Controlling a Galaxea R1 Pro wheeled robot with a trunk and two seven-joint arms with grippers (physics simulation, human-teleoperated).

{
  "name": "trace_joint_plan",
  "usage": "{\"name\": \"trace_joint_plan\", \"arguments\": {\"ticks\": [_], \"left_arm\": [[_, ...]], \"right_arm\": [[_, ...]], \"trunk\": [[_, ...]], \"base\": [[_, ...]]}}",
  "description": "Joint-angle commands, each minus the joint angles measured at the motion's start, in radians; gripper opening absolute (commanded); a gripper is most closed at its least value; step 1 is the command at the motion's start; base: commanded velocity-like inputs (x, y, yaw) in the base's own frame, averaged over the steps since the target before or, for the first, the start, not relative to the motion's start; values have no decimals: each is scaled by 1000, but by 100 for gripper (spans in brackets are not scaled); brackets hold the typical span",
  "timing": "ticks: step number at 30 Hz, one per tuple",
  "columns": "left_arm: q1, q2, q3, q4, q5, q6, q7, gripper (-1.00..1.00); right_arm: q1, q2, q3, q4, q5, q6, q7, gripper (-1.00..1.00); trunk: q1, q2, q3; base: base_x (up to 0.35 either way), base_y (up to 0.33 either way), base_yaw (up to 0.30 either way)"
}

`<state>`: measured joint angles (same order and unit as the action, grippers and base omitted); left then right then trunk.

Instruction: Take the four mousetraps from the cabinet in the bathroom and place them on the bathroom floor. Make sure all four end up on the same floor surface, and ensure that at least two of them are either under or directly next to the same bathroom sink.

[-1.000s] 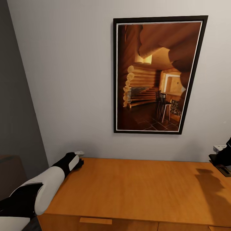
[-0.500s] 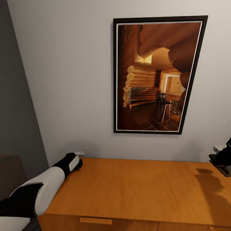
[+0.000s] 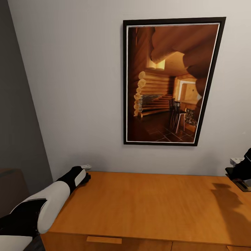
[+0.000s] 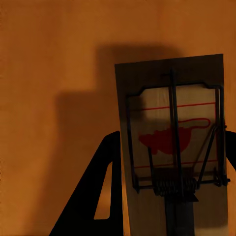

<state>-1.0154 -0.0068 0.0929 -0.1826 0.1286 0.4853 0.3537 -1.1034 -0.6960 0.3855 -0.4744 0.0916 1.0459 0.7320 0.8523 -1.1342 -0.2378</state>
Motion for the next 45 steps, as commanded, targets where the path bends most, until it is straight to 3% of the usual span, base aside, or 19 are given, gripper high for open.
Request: {"name": "trace_joint_plan", "arguments": {"ticks": [1, 9, 15, 20, 31, 45], "left_arm": [[0, -1, 11, 22, 24, 1, 6, -100], [0, -7, 13, -49, 22, 23, 13, -100], [0, -13, 14, -252, 23, 178, 14, -100], [0, -15, 13, -323, 22, 260, 15, -100], [0, -18, 12, -334, 26, 286, 15, -100], [1, -31, 11, -325, 28, 286, 15, -100]], "right_arm": [[-1, -1, 4, -1, 8, 1, 10, -100], [-1, -2, 3, -1, 8, 1, 10, -100], [-1, -2, 3, -1, 9, 1, 10, -100], [-1, -1, 4, -1, 10, 1, 10, -100], [-1, 1, 4, -1, 10, 1, 10, -100], [-1, 1, 4, -1, 12, 1, 9, -100]], "trunk": [[0, -1, -2], [0, -1, -2], [0, -1, -2], [0, -1, -2], [0, -1, -2], [0, -1, -2]], "base": [[0, 0, 0], [0, 0, 0], [0, 0, 0], [0, 0, 0], [-25, 0, 0], [-319, 0, 0]]}}
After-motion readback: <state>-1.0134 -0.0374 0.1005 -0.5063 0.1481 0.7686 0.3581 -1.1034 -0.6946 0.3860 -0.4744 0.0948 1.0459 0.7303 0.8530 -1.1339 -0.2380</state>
